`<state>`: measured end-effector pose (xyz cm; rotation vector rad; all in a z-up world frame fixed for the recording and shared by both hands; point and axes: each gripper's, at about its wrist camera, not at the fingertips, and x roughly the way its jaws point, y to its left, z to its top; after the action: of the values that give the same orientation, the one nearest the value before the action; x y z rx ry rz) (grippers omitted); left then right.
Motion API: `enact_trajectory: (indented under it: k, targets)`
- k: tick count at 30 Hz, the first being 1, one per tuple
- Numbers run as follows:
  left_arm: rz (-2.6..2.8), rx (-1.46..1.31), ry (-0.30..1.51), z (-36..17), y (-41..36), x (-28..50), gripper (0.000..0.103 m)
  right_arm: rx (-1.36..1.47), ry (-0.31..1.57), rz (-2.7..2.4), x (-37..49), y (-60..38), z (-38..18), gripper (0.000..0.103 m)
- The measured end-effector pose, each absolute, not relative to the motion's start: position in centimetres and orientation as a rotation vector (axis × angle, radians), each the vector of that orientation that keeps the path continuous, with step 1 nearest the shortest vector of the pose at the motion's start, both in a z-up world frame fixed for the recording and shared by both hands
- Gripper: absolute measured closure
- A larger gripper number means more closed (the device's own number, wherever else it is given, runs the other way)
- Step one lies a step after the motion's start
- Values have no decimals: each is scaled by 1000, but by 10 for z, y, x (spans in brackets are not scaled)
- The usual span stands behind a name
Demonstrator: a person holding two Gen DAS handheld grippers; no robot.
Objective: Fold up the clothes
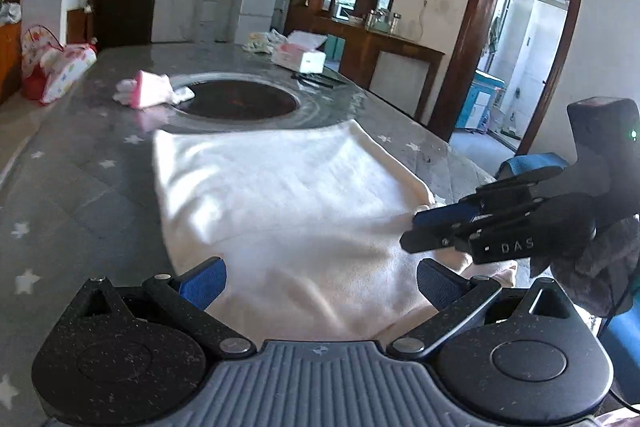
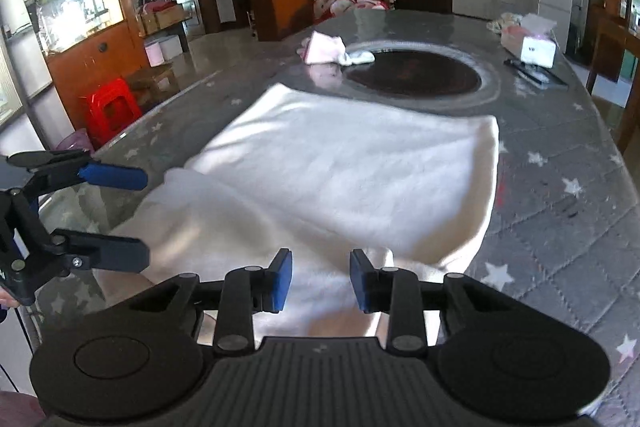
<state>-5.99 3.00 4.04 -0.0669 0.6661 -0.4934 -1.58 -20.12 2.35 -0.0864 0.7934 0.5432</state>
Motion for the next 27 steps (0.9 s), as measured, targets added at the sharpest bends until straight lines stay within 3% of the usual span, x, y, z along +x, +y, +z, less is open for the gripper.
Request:
enact_trajectory:
  k: [22,27]
  targets:
    - [-456,17,739,28,25,-58,0,-134,773,566,-44,-208,24,70]
    - [-481,133,671,37,24,-85,0,-140,770,573,-51,-211,28,70]
